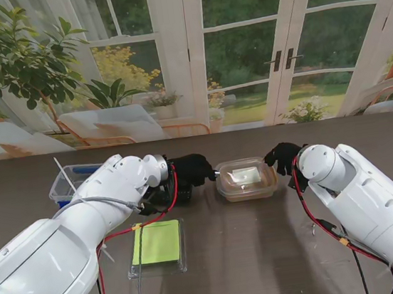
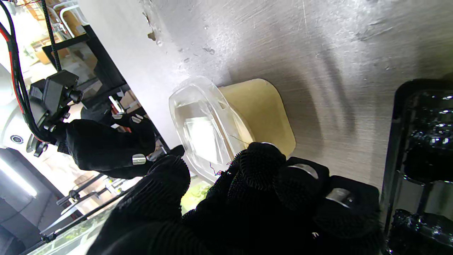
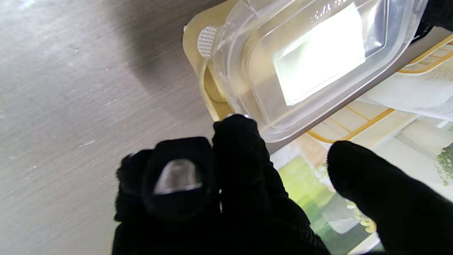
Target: Pair container bodies with their lids
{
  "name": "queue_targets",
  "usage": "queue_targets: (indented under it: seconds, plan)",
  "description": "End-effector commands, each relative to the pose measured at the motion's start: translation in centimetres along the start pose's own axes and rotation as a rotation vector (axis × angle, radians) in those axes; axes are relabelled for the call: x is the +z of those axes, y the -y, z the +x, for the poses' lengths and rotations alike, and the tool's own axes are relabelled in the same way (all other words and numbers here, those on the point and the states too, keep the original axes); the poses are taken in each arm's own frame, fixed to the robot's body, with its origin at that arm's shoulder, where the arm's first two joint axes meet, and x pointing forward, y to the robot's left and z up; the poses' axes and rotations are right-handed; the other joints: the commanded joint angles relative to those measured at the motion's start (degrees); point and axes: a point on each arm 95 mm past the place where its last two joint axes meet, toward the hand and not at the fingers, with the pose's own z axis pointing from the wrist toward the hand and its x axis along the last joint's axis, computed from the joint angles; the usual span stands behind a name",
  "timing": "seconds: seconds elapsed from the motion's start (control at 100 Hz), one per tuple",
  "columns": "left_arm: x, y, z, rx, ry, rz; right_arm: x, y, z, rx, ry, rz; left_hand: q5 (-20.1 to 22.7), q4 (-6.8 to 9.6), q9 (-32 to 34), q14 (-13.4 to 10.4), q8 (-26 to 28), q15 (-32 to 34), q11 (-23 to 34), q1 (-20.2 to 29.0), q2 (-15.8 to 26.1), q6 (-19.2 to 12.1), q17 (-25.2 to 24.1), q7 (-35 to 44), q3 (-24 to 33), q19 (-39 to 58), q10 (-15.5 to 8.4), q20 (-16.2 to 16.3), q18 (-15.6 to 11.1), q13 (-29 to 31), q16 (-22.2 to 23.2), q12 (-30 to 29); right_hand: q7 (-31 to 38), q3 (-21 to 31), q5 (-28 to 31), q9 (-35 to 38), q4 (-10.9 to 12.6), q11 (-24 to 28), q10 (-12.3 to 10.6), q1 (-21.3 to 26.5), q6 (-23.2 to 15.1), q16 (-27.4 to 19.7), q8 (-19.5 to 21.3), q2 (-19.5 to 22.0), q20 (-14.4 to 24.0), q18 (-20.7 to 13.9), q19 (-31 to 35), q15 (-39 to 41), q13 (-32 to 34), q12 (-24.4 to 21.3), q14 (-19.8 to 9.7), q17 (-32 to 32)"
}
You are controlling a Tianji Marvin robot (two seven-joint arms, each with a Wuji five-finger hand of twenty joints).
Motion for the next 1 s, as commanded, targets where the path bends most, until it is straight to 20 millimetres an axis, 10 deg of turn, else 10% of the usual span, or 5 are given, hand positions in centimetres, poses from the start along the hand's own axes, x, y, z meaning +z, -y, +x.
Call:
queue_targets:
  seconds: [0.0, 0.99]
  plan:
    - [0.93, -0.05, 1.45, 0.005, -0.032, -0.021, 0.11, 0.56, 0.97, 0.003, -0.018, 0.020, 0.5, -1.41, 0.0, 3.0, -1.5, 0.9, 0.8, -0.5, 0.0, -0.2, -1.6, -3.4, 1.1, -0.6, -0.7, 0.7, -3.7, 0.1, 0.5, 0.1, 1.0, 1.2, 1.6, 0.1, 1.1, 1.9, 1.5, -0.6, -11.4, -0.1, 0.3, -0.8, 2.0, 1.1, 0.3, 0.8, 1.0, 0.6, 3.1, 7.3]
    - [0.86, -0.77, 0.66, -0.042, 0.009, -0.039, 0.36, 0.46, 0.69, -0.011, 0.033, -0.017, -7.4, -1.22, -2.9, 3.1, -2.5, 0.2, 0.1, -1.2, 1.1, -2.0, -4.3, -6.5, -2.4, -1.8, -0.1, 1.2, -4.7, -2.8, 0.9, 0.2, 2.7, 2.1, -1.7, 0.4, 1.0, 2.1, 1.4, -0.2, -10.3, -0.3, 1.2, -0.9, 1.9, 1.3, 0.4, 0.8, 1.3, 0.5, 3.4, 7.5]
